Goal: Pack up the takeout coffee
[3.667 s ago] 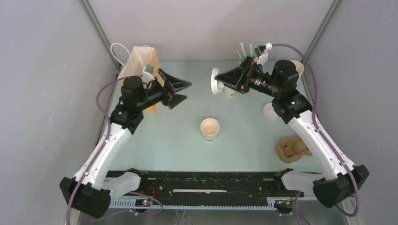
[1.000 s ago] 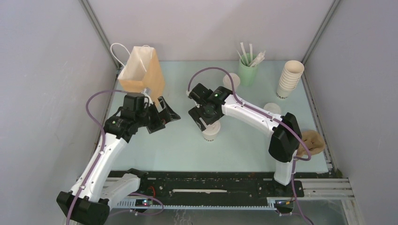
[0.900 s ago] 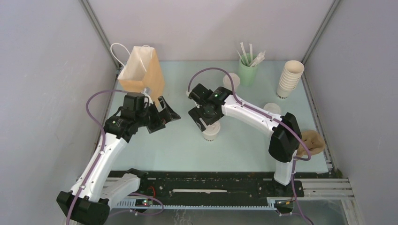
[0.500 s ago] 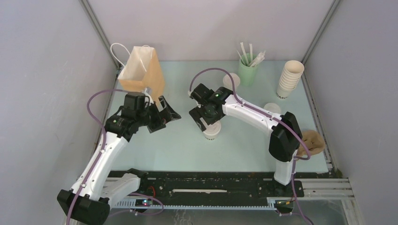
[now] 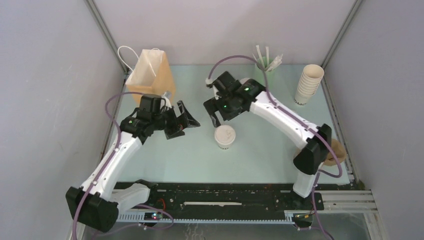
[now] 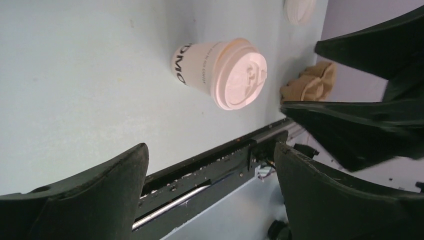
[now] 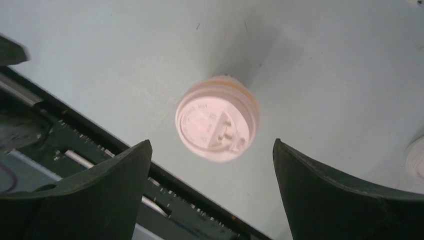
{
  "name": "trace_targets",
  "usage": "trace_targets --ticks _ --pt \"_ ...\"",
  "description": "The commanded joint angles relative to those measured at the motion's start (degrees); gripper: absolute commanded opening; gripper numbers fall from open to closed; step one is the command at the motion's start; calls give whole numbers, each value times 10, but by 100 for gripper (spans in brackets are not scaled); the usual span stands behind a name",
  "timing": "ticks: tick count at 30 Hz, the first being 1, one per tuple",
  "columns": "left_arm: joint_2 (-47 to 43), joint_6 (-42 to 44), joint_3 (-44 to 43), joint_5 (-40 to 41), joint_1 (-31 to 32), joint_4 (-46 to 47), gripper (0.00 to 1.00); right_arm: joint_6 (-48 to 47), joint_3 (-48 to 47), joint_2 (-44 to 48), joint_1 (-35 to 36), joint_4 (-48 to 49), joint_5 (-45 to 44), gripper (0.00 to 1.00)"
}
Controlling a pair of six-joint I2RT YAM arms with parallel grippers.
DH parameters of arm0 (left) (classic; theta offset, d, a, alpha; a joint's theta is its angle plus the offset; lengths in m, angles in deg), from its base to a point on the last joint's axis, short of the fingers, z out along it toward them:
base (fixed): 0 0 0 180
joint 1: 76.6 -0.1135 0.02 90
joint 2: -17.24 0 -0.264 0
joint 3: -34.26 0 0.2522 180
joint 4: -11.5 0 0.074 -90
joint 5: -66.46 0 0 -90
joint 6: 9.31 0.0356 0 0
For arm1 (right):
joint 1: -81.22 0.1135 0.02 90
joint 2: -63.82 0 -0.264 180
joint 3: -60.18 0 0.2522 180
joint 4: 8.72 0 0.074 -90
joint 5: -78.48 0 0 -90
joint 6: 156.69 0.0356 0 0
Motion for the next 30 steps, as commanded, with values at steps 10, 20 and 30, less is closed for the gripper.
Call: trace_targets --ticks 10,20,30 --pt "180 30 -38 -101 95 165 86 56 333 169 -231 234 416 89" --pt "269 42 -55 -131 98 190 81 76 348 83 -253 310 480 80" --pt "306 36 -59 -115 97 200 72 101 348 40 -255 342 498 73"
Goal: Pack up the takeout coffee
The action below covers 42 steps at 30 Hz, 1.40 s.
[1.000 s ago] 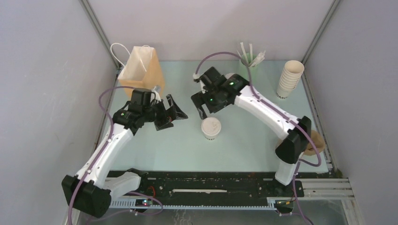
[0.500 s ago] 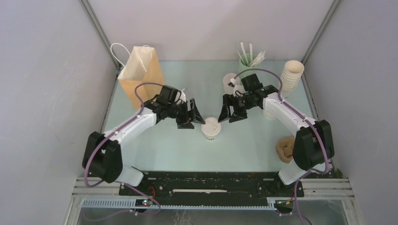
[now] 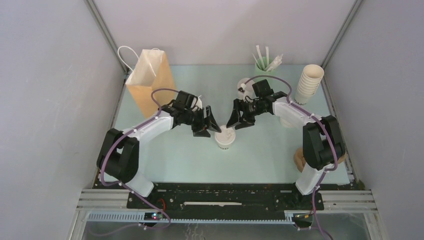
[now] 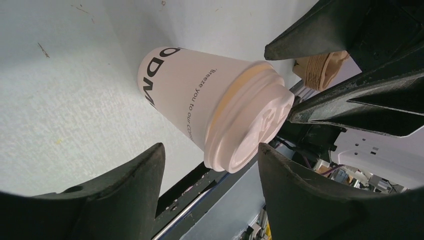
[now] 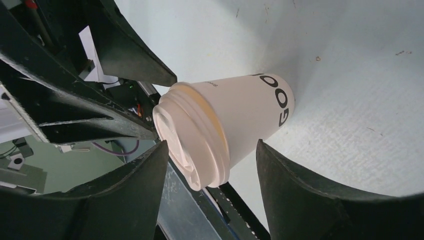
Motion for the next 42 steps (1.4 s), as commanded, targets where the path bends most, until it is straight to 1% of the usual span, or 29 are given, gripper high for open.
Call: trace_targets --ticks 1,6,12,14,18,21,25,30,37,42 --pt "11 8 -33 -3 2 24 71 22 -3 -11 -4 31 20 72" --pt "16 -1 -27 17 1 31 66 53 -3 -28 -2 44 15 69" --pt "21 -14 -16 35 0 38 61 79 -3 -38 0 45 -13 68" --pt "22 -15 -14 35 0 39 61 84 -3 -35 0 46 -8 70" --pt "15 -12 -7 42 -1 37 59 81 -2 -14 -1 30 9 79" --pt "11 -12 -3 41 -1 38 58 65 4 5 -1 9 18 84" --pt "10 -14 2 39 -1 40 56 78 50 33 -12 40 38 87" --pt "5 -20 18 44 -1 53 49 70 70 32 -4 53 40 86" --pt "-3 -21 46 57 6 65 45 99 90 1 -1 112 38 82" --pt "-18 -24 103 71 6 80 42 142 174 7 -12 198 52 79"
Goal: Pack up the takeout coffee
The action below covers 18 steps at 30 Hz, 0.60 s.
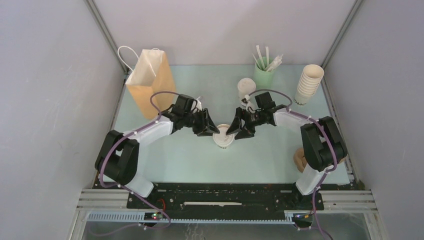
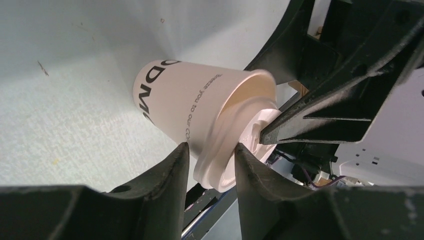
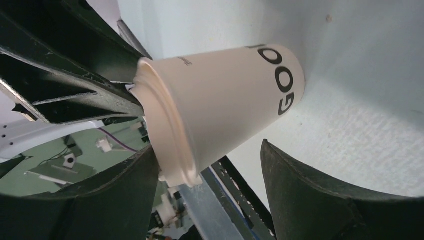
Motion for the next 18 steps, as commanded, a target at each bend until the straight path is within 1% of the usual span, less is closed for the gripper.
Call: trace_targets --ticks 1,4,6,9,13,18 --pt "-18 4 76 58 3 -2 42 37 67 0 -6 74 4 79" --pt "-12 6 111 73 -1 8 40 50 101 -1 -11 93 -10 79" --pt "-4 4 108 70 -2 15 39 59 104 -1 -18 101 -11 79" --pt "-14 10 59 68 -2 12 41 72 90 15 -33 118 -4 78" --pt "-5 41 -34 66 -2 -58 43 68 59 31 -34 91 -1 78" --pt "-8 31 -59 59 -3 -79 45 81 49 57 -27 77 -8 78"
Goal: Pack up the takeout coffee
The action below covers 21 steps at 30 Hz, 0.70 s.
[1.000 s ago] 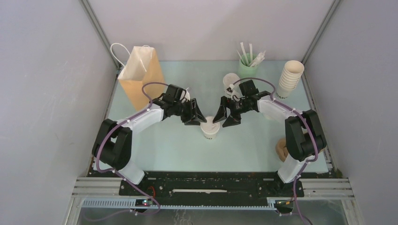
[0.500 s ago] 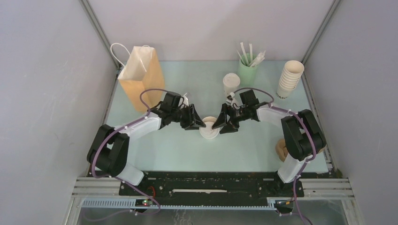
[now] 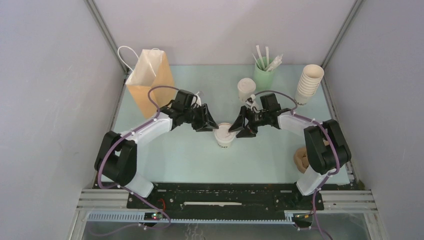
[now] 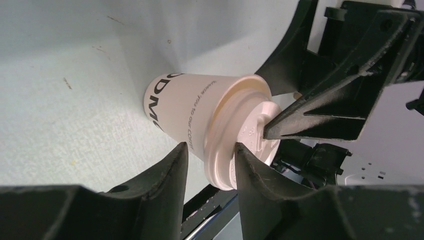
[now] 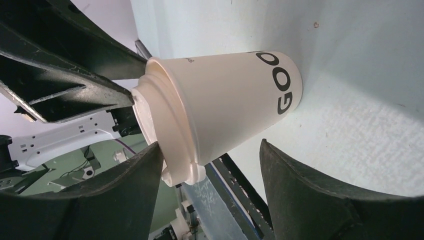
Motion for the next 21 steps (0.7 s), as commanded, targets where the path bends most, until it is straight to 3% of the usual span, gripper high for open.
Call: trace_targets --ticks 1,8,15,21 --pt "4 18 -30 26 -5 -57 46 6 -15 42 -2 -23 -41 78" --pt "8 20 -27 21 -5 -56 55 -36 -53 33 7 -78 -75 82" --pt "-35 36 -33 16 -1 -66 84 -32 -61 39 10 -76 -96 80" --pt "-17 43 -58 19 24 -84 91 -23 -61 26 -2 -72 -100 77"
